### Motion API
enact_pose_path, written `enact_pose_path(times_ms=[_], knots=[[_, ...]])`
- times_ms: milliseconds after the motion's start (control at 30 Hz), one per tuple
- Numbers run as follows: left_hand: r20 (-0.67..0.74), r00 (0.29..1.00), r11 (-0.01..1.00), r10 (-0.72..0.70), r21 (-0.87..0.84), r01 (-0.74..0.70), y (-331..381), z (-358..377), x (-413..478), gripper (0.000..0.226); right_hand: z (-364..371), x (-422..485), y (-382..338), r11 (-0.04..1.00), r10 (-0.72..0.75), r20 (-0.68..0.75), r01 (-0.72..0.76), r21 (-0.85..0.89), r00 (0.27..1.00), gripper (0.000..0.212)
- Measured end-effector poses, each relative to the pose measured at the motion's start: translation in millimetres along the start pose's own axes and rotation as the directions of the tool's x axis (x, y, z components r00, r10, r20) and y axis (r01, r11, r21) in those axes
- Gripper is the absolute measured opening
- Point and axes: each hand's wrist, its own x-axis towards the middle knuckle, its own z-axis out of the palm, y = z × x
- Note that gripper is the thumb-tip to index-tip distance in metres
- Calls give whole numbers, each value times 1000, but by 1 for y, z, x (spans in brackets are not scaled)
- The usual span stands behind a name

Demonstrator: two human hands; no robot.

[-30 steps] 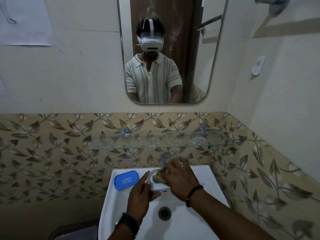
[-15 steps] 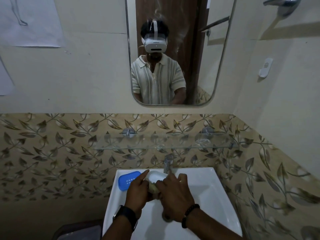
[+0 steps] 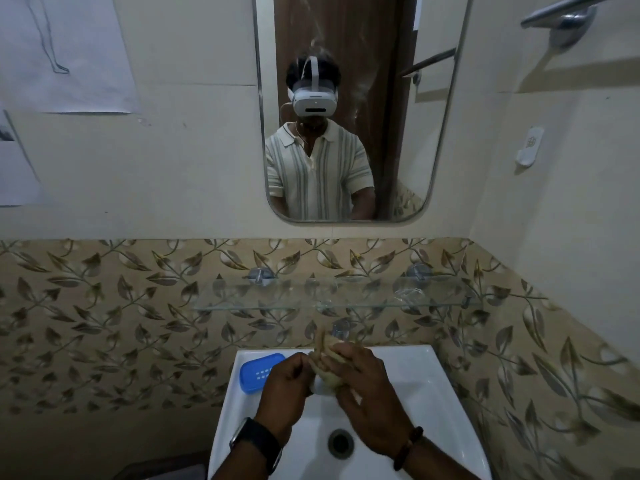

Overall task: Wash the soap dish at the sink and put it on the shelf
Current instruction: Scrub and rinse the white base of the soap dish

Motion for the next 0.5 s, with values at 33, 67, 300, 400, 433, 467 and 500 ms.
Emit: enact_pose_path(times_ms=[33, 67, 300, 400, 433, 467, 500], knots=[[-5, 1000, 999, -21, -41, 21, 0, 3, 0, 31, 2, -3, 2, 997, -55, -17, 53, -60, 998, 51], [-6, 1000, 997, -31, -73, 30, 1, 5, -1, 29, 0, -5, 6, 989, -86, -31, 82, -119, 996, 49], [-142, 989, 925, -43, -380, -14, 13, 15, -9, 27, -13, 5, 6, 672, 641, -223, -397, 626, 734, 12], [-164, 986, 910, -12, -411, -58, 14, 28, -15, 31, 0, 9, -10, 223, 781, 9, -292, 930, 624, 20], [-173, 985, 916, 14, -393, -81, 12, 34, -17, 32, 2, 11, -17, 130, 784, 65, -265, 955, 617, 25], [-185, 982, 928, 38, -359, -104, 11, 39, -20, 32, 3, 13, -22, 67, 782, 108, -256, 964, 614, 29], [-195, 979, 942, 65, -313, -125, 8, 44, -23, 30, 3, 13, -24, 32, 778, 138, -258, 966, 612, 31]])
